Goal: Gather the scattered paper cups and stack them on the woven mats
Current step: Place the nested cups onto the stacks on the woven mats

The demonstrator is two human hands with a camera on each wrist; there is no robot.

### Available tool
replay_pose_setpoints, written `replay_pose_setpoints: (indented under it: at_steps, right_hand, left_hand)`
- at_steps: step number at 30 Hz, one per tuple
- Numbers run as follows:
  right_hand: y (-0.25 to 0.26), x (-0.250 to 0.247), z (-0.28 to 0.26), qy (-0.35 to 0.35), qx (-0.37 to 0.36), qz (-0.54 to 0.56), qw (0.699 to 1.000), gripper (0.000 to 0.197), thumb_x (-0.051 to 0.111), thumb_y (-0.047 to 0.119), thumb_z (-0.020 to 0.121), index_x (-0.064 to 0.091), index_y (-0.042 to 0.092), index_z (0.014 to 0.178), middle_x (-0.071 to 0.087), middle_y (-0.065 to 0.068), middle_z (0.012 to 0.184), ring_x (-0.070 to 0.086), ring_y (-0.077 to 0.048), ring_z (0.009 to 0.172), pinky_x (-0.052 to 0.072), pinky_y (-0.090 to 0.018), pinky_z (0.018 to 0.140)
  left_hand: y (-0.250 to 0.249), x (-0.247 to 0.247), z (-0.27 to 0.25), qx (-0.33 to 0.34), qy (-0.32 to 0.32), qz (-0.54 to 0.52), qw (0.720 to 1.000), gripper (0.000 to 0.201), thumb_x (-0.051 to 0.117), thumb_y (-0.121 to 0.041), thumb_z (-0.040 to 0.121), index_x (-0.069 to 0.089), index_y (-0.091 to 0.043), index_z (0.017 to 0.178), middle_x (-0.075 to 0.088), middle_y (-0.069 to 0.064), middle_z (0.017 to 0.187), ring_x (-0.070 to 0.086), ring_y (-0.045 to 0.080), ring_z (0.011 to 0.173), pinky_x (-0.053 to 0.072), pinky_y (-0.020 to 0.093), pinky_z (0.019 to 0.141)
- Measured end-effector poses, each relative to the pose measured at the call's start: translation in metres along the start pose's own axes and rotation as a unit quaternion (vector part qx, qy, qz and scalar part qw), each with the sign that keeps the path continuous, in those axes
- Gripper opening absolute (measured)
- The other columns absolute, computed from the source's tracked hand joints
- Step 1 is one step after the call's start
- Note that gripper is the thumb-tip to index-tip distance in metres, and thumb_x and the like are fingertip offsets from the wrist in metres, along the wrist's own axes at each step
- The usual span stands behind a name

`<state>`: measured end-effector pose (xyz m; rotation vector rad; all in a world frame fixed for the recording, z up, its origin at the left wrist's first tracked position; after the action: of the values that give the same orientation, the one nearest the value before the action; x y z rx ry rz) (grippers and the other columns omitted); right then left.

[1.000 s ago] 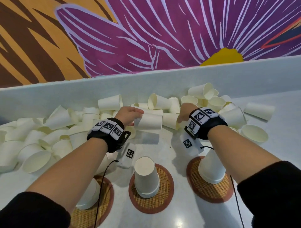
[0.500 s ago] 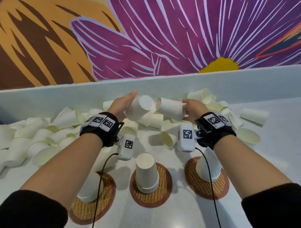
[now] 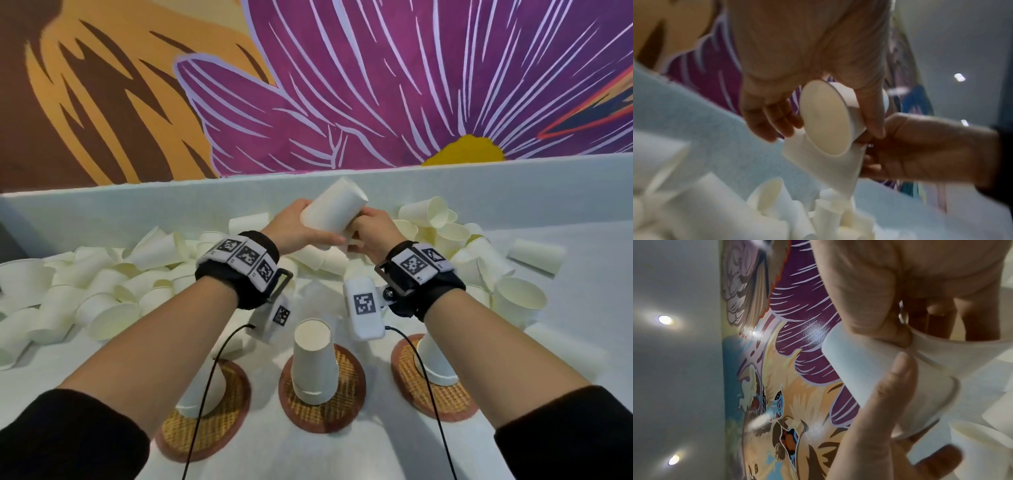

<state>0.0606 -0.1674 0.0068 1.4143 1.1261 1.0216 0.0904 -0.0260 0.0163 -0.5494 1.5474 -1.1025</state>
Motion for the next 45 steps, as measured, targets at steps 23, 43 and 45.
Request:
replay_pose_setpoints:
  at_steps: [23, 43, 45]
  right_hand:
    - [0.018, 0.02, -0.036, 0.149, 0.07, 0.315, 0.935, 0.041, 0.031, 0.01, 0.102, 0.035, -0.003, 0.141, 0.045, -0.023, 0.138, 0.058, -0.032, 0.1, 0.059, -0.036, 0.067]
    - [-0.105, -0.023, -0.008, 0.003, 0.116, -0.578, 0.808, 0.07, 0.068, 0.024, 0.08, 0.034, 0.021, 0.141, 0.036, -0.015, 0.138, 0.038, -0.036, 0.128, 0.038, -0.046, 0.105]
    - [-0.11, -0.022, -0.001, -0.009, 0.125, -0.566, 0.815, 0.066, 0.061, 0.022, 0.083, 0.03, 0.026, 0.142, 0.033, -0.018, 0.139, 0.036, -0.038, 0.13, 0.036, -0.048, 0.106]
  left_hand:
    - [-0.01, 0.005, -0.043, -0.136, -0.009, -0.313, 0.94, 0.033, 0.068, -0.03, 0.082, 0.058, -0.012, 0.107, 0.064, 0.008, 0.097, 0.063, 0.02, 0.085, 0.056, 0.036, 0.079]
    - [0.08, 0.05, -0.113, -0.088, 0.245, 0.219, 0.941, 0.075, 0.085, -0.017, 0.065, 0.046, -0.023, 0.129, 0.055, -0.002, 0.13, 0.049, 0.02, 0.121, 0.036, 0.026, 0.094]
    - [0.079, 0.05, -0.11, -0.083, 0.263, 0.265, 0.924, 0.067, 0.078, -0.011, 0.072, 0.046, -0.016, 0.131, 0.054, 0.004, 0.134, 0.048, 0.024, 0.124, 0.035, 0.027, 0.093]
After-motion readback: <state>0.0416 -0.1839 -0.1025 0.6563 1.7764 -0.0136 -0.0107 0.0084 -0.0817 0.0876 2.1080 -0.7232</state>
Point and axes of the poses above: each hand's wrist, its own z-axis towards the middle knuckle, its own x-axis out of the palm, y = z × x, the point moved 2 cm from there along z, towards the middle knuckle
